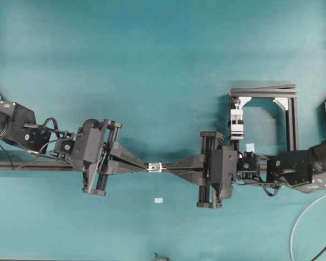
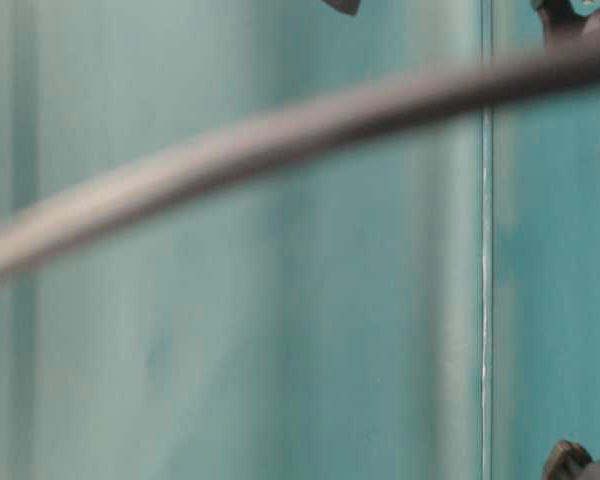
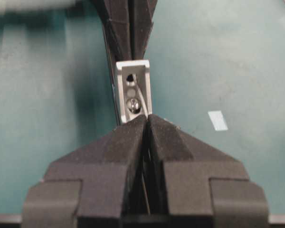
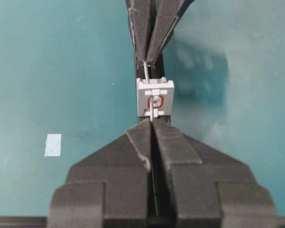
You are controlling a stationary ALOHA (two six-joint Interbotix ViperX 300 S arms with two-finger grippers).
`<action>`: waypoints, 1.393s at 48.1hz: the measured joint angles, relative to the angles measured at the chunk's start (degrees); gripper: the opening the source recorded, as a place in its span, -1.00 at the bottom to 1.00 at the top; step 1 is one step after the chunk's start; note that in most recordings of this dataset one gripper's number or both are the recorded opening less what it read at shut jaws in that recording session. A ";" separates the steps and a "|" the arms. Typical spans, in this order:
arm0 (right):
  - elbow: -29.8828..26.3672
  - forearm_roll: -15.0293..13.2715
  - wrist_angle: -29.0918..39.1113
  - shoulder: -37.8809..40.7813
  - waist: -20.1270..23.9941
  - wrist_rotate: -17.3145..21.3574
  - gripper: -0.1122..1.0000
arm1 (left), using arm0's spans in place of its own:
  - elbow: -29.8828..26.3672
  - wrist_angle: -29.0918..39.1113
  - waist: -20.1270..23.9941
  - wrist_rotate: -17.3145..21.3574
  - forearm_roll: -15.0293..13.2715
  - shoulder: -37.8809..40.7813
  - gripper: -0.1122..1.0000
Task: Insert the wire through the hole in the metal fitting marked with a red label.
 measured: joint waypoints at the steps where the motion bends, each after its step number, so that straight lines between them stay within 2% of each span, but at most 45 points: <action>1: 0.00 0.00 0.00 0.00 0.00 0.00 -0.80 | -0.09 0.18 0.00 0.00 0.00 0.00 -0.98; 23: 0.00 0.09 0.00 0.00 -0.09 0.53 -0.76 | -0.18 0.53 0.00 0.00 0.00 -0.18 -0.98; 28: -0.09 0.00 -0.09 0.00 -0.09 0.53 -0.41 | -0.26 0.53 0.00 0.00 0.00 -0.26 -0.98; 37: -0.18 0.00 -0.09 0.00 0.00 0.53 0.59 | -0.18 0.53 0.00 0.00 0.00 -0.35 -0.98; 39: -0.18 0.00 -0.18 -0.09 -0.09 0.53 0.77 | -0.18 0.53 0.00 0.00 0.00 -0.35 -0.98; 41: -0.18 0.00 -0.09 -0.09 0.00 0.53 0.86 | -0.26 0.62 -0.09 0.00 0.00 -0.35 -0.98; 54: 1.14 0.00 -0.09 -2.29 -0.09 0.44 0.86 | 0.79 3.34 -0.35 0.00 0.00 -3.25 -0.98; 67: 1.49 0.00 -0.09 -2.64 -0.09 0.35 0.86 | 3.87 8.88 -2.11 -0.09 0.00 -9.93 -0.98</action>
